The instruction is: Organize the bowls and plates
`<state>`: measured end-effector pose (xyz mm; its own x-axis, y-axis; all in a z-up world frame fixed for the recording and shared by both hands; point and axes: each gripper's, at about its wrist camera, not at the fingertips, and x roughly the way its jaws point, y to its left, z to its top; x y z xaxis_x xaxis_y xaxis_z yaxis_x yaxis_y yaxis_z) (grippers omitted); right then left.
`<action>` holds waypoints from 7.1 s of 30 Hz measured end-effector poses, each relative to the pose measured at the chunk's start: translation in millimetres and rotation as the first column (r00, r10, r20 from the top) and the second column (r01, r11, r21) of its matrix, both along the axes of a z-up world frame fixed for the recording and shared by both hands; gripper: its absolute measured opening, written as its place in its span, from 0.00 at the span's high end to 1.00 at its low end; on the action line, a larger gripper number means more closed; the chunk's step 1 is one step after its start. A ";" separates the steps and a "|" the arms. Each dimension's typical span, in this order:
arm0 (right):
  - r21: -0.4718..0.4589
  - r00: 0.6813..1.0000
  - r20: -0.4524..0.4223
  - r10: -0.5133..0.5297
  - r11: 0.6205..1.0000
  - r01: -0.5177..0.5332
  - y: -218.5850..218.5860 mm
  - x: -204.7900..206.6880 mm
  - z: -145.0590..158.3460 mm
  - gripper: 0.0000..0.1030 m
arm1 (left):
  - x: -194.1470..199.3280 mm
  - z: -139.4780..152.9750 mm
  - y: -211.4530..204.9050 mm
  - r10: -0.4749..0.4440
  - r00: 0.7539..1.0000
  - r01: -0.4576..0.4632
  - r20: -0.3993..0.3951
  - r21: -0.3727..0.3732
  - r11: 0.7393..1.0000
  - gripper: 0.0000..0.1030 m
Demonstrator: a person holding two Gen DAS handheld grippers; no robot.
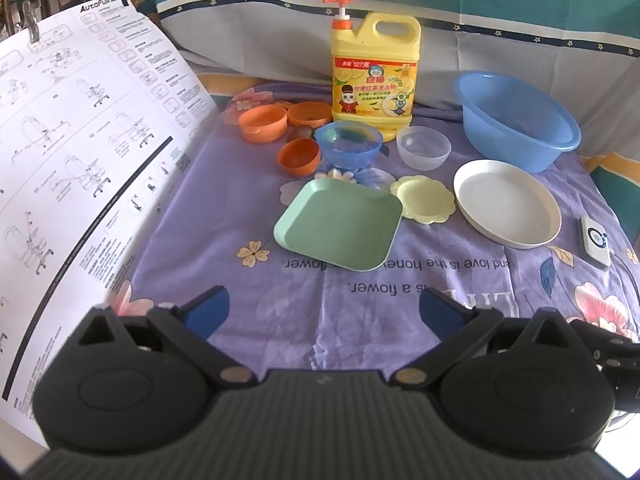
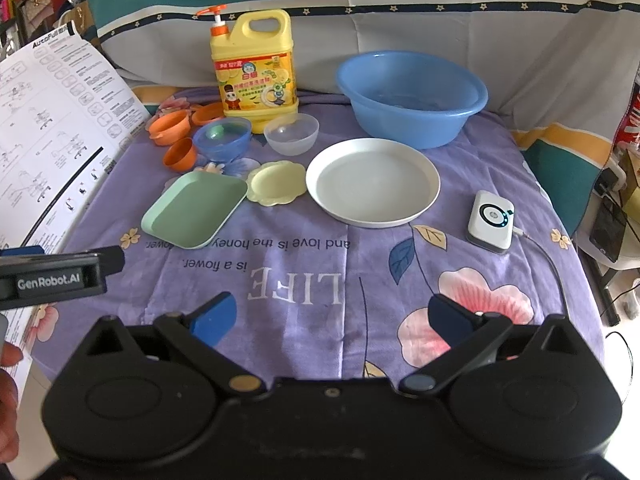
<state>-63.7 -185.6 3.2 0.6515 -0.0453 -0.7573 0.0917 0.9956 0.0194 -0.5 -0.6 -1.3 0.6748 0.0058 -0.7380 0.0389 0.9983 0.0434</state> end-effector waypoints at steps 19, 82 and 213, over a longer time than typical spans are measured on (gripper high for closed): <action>0.005 1.000 -0.018 -0.010 1.000 0.010 2.0 1.9 -0.4 0.00 | -0.7 -2.7 -1.5 -0.005 1.000 0.005 -0.006 0.007 1.000 0.00; 0.116 0.996 -0.042 -0.078 0.990 0.083 -179.1 246.8 -112.0 0.72 | 183.4 -104.8 -159.6 -0.155 0.978 0.150 -0.139 -0.047 0.988 0.16; 0.145 0.987 -0.100 0.125 0.983 -0.110 111.1 120.2 -64.2 0.00 | 99.0 -63.6 144.9 -0.026 0.993 0.022 -0.113 -0.040 0.999 0.00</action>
